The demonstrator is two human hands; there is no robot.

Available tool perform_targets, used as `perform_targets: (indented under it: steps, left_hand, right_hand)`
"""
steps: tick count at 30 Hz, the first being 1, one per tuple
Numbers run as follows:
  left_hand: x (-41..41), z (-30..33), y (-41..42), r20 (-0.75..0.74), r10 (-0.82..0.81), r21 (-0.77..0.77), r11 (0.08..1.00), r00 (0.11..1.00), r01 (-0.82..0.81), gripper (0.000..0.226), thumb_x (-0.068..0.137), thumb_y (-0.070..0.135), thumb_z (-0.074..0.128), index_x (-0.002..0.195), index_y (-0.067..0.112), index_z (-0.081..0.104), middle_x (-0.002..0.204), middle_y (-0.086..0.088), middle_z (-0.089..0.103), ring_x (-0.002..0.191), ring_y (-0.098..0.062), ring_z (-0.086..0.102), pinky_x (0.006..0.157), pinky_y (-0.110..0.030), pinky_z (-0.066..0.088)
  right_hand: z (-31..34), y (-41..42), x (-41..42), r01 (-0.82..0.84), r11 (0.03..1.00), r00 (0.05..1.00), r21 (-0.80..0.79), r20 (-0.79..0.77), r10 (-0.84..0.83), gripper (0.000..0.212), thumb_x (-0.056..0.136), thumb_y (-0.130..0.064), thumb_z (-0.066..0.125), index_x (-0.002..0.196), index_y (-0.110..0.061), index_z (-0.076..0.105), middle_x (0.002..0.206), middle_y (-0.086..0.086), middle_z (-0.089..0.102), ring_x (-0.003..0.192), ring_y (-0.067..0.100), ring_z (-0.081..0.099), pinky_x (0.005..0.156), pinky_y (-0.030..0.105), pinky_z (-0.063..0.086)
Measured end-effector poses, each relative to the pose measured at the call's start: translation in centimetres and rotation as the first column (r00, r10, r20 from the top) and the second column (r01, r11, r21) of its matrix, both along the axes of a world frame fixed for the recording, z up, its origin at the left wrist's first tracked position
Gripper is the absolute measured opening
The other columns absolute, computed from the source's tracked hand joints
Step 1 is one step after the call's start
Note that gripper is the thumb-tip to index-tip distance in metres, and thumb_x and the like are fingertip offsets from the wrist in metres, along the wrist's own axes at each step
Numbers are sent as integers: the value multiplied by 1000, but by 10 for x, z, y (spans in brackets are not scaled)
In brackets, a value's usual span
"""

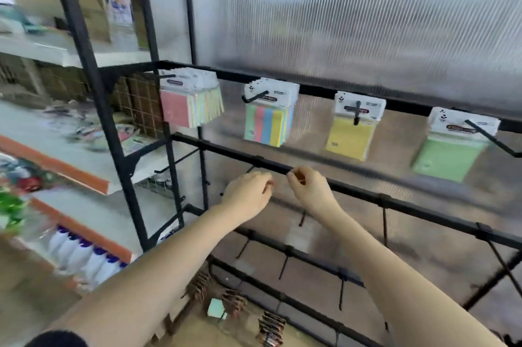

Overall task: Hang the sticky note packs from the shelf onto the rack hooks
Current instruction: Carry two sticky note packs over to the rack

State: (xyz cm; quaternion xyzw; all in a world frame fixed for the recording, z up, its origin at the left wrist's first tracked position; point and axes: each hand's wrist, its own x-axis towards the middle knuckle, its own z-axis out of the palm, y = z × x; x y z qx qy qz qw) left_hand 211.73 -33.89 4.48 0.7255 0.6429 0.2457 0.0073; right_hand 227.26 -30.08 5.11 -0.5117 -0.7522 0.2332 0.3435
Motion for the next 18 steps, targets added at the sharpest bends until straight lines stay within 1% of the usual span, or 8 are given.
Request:
perform_targets:
  steps: [3,5,8,10,12,14,16,18]
  left_hand:
    - [-58,-6,-15,-2,67,43,997,998,-67,22,96,23,45,112,19,60,108,0,62,97,-22,61,72,-31,46]
    - [-103,-8,-29,-4,129,33,991,992,-129,20,96,23,45,109,19,59,103,-2,63,91,-24,62,66,-31,45]
    - [-175,-11,-49,17,221,-8,975,975,-220,19,95,23,46,107,21,61,103,1,64,90,-21,62,70,-37,52]
    - [-224,-16,-63,17,279,-15,960,960,-279,18,94,23,48,105,23,61,100,2,65,80,-16,59,59,-28,43]
    - [-270,-21,-80,11,333,-27,943,943,-333,18,95,23,47,104,25,62,100,3,65,74,-11,53,52,-22,32]
    - [-312,-23,-99,-7,376,-57,925,926,-376,20,95,24,45,108,25,61,104,1,65,84,-18,60,58,-27,39]
    - [-352,-25,-116,-17,410,-105,906,912,-410,23,95,25,43,112,26,59,108,0,63,98,-25,60,71,-33,47]
    - [-386,-28,-129,-34,446,-150,882,894,-446,24,94,24,41,113,25,57,114,1,61,104,-25,59,80,-37,50]
  right_hand:
    - [7,-9,-63,-71,997,997,26,21,71,20,96,-27,51,98,-10,63,87,1,65,80,18,60,70,32,47]
    - [9,-16,-111,-127,992,991,28,38,125,23,95,-25,51,98,-4,62,91,9,67,85,26,62,77,41,51]
    - [9,-27,-185,-218,976,974,26,71,216,19,95,-23,51,90,-9,61,80,7,64,77,26,61,68,38,50]
    - [7,-34,-233,-267,963,960,29,93,264,17,95,-24,50,95,-12,62,81,4,63,77,24,59,67,33,48]
    - [4,-41,-279,-321,947,940,27,127,315,19,95,-25,51,100,-10,62,92,9,66,85,27,62,73,37,50]
    - [1,-48,-322,-388,922,910,8,159,382,17,94,-26,51,95,-11,60,93,9,66,88,29,62,75,36,50]
    - [-4,-57,-365,-456,890,872,2,202,446,16,94,-27,51,96,-14,61,95,7,67,90,26,62,74,33,47]
    - [-8,-64,-403,-505,863,839,-10,230,493,19,94,-27,51,100,-12,62,99,7,68,92,25,61,76,33,48]
